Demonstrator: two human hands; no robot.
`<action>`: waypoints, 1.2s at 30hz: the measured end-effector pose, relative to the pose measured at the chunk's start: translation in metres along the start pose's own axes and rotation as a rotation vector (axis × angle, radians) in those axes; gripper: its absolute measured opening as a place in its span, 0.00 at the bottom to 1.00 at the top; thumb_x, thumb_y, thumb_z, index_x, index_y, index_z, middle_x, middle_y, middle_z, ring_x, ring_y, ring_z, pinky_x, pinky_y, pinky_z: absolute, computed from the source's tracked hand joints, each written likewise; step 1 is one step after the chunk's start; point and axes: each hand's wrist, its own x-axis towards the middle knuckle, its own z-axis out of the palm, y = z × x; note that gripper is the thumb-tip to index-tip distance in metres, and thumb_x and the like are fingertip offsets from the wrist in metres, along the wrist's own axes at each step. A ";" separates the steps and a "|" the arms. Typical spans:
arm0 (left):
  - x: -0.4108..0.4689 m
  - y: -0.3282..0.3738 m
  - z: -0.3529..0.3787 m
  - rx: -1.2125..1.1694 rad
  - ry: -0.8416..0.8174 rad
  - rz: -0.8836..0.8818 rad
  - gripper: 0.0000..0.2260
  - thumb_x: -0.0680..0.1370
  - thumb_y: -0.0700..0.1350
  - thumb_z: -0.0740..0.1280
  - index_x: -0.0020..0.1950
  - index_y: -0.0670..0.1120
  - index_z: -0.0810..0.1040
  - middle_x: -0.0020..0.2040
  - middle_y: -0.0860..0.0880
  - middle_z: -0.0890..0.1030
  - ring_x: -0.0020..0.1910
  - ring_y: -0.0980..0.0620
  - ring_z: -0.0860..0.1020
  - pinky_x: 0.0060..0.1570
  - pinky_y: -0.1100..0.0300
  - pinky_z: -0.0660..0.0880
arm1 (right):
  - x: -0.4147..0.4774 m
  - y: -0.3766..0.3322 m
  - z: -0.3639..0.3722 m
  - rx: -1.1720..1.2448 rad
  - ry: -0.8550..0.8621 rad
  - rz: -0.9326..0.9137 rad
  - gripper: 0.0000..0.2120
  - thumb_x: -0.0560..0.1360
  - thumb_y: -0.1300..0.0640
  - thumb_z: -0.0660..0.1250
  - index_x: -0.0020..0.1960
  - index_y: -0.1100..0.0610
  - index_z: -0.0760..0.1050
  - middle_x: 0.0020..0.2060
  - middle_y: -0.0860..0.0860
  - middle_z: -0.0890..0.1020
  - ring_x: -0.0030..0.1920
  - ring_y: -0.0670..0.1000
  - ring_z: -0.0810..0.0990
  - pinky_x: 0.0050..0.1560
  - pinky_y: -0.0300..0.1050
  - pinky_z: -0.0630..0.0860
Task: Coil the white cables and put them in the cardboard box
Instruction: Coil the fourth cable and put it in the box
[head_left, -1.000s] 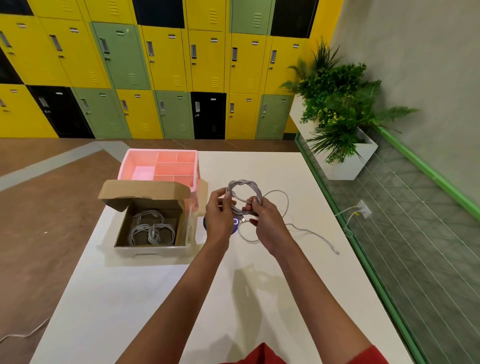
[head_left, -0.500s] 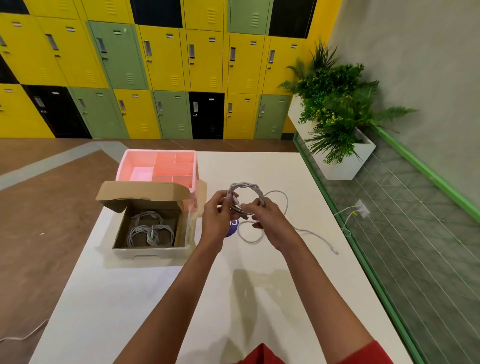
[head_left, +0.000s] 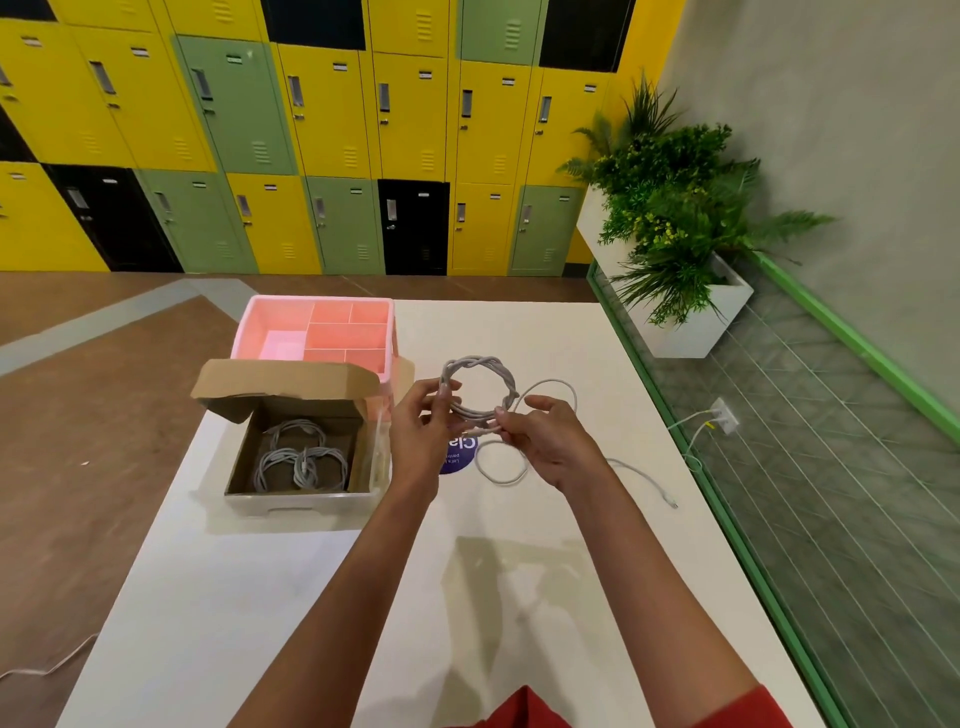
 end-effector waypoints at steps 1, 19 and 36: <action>0.001 0.001 -0.001 0.002 0.004 -0.002 0.05 0.81 0.43 0.62 0.51 0.45 0.77 0.43 0.46 0.81 0.36 0.52 0.83 0.37 0.61 0.81 | 0.000 -0.001 -0.001 -0.027 -0.010 -0.002 0.27 0.74 0.72 0.66 0.69 0.65 0.58 0.37 0.59 0.79 0.35 0.50 0.78 0.35 0.38 0.74; -0.007 0.014 0.015 -0.116 0.093 -0.083 0.04 0.80 0.42 0.63 0.52 0.43 0.76 0.45 0.46 0.80 0.40 0.53 0.81 0.38 0.65 0.81 | 0.002 0.011 -0.014 -0.189 0.024 -0.131 0.19 0.71 0.66 0.73 0.55 0.61 0.67 0.43 0.60 0.79 0.37 0.52 0.82 0.43 0.39 0.80; -0.024 0.014 0.028 -0.230 -0.059 -0.110 0.05 0.80 0.41 0.63 0.51 0.42 0.78 0.44 0.46 0.83 0.38 0.57 0.84 0.36 0.67 0.78 | 0.001 0.009 -0.012 0.253 0.076 -0.150 0.14 0.72 0.68 0.71 0.56 0.68 0.75 0.41 0.58 0.83 0.36 0.48 0.84 0.42 0.35 0.80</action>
